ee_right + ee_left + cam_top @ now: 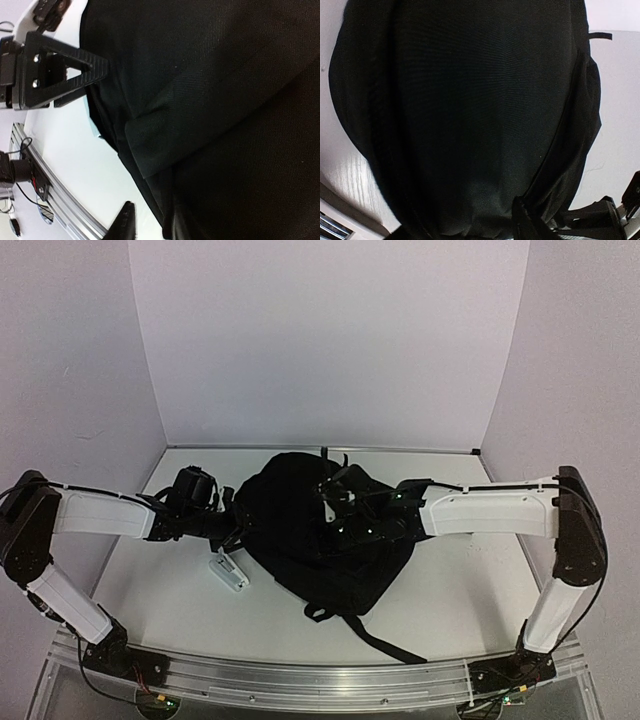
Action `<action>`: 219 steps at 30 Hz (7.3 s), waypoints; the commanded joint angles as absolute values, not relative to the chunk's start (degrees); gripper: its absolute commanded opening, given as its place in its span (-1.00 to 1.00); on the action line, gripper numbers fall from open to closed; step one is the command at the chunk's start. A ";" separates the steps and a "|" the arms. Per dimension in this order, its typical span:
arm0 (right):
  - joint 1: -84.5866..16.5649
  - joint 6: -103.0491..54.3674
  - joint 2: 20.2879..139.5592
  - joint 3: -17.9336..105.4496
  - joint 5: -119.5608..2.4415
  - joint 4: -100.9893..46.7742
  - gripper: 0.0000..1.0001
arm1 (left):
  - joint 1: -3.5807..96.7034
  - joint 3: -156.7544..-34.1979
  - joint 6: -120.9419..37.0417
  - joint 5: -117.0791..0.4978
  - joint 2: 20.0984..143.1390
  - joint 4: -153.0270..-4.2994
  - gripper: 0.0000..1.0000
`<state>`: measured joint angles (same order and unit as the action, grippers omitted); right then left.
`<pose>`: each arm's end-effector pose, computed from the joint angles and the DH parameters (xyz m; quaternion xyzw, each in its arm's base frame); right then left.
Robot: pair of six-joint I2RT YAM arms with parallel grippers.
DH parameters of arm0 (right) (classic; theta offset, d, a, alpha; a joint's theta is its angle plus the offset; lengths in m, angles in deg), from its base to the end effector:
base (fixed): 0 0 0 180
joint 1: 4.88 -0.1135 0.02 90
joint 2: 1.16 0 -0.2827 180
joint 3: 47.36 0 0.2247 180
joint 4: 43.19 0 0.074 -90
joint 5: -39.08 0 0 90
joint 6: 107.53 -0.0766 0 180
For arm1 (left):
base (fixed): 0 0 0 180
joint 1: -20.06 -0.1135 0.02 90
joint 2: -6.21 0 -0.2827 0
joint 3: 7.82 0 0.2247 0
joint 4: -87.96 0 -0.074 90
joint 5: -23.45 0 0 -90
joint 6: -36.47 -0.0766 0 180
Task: Pack the student bag
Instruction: Unzip the student bag at the center of the board, then pick up the stationery from the center of the board.
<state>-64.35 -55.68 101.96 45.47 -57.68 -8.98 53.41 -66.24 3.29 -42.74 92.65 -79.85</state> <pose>0.2017 0.3597 0.2435 -0.1927 0.9005 0.3263 0.2133 0.2427 -0.1967 0.1971 -0.0955 0.8867 -0.4238 0.1583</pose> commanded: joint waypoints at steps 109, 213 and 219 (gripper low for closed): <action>-38.16 -44.70 102.25 45.29 -43.94 -10.73 -1.00 | 68.93 -101.81 -25.33 -61.83 108.32 -54.30 -1.00; -55.51 -56.38 107.83 64.19 -34.45 -6.33 -1.00 | 59.08 -67.98 12.45 -67.85 73.88 -39.55 0.99; -55.51 -55.97 107.58 63.44 -35.84 -7.38 -1.00 | 58.53 -63.10 15.13 -63.66 75.75 -44.19 0.99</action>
